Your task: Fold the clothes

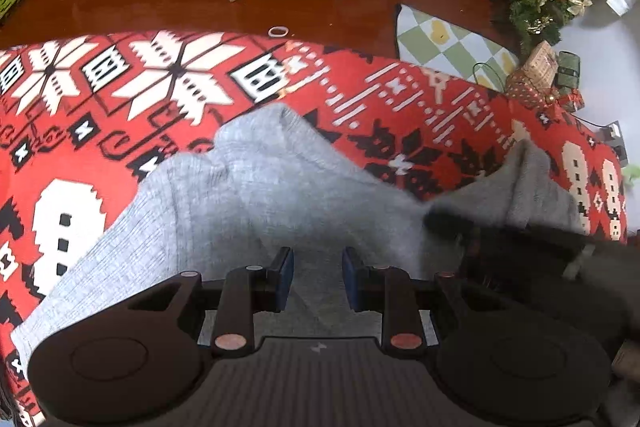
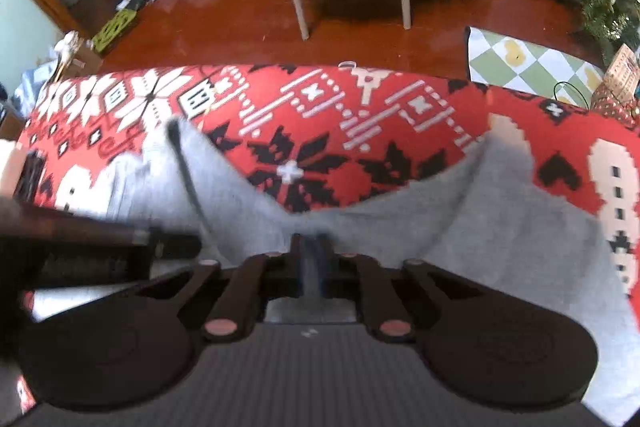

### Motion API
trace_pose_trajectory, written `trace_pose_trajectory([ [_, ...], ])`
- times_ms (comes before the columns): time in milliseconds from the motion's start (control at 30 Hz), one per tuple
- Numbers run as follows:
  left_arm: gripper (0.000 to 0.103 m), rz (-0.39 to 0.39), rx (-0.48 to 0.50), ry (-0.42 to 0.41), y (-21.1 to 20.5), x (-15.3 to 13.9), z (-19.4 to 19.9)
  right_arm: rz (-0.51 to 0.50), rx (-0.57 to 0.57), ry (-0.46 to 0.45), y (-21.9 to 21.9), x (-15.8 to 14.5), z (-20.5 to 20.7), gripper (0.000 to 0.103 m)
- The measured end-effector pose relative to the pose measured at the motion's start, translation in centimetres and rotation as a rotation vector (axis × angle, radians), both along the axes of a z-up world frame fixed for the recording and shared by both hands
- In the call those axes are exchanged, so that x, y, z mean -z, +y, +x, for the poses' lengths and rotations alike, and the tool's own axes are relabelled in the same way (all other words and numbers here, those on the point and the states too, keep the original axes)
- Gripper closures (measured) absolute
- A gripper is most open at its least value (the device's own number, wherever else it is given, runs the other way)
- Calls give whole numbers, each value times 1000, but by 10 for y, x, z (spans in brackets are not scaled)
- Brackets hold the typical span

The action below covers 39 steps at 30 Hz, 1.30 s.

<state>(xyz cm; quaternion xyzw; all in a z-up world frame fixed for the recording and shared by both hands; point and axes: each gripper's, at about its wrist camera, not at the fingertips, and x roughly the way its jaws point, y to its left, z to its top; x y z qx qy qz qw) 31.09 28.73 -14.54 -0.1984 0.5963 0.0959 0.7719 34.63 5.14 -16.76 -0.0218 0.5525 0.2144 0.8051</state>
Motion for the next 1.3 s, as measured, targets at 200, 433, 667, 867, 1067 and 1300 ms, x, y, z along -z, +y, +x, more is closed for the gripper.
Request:
trace_pose_trajectory([
  [200, 77, -20, -41, 9, 12, 6, -6, 12, 25, -4, 4, -7, 7, 98],
  [433, 80, 1, -54, 4, 26, 5, -13, 26, -35, 9, 20, -10, 1, 97],
  [667, 80, 37, -109, -3, 55, -1, -22, 56, 52, 14, 20, -8, 19, 93],
  [867, 87, 67, -146, -13, 81, 4, -25, 153, -10, 4, 28, -38, 3, 93],
  [1067, 88, 61, -156, -13, 95, 4, -35, 191, -166, 27, 85, -29, -8, 93],
  [1300, 88, 12, -168, -19, 105, 5, -42, 145, -170, 23, 128, 6, 4, 101],
])
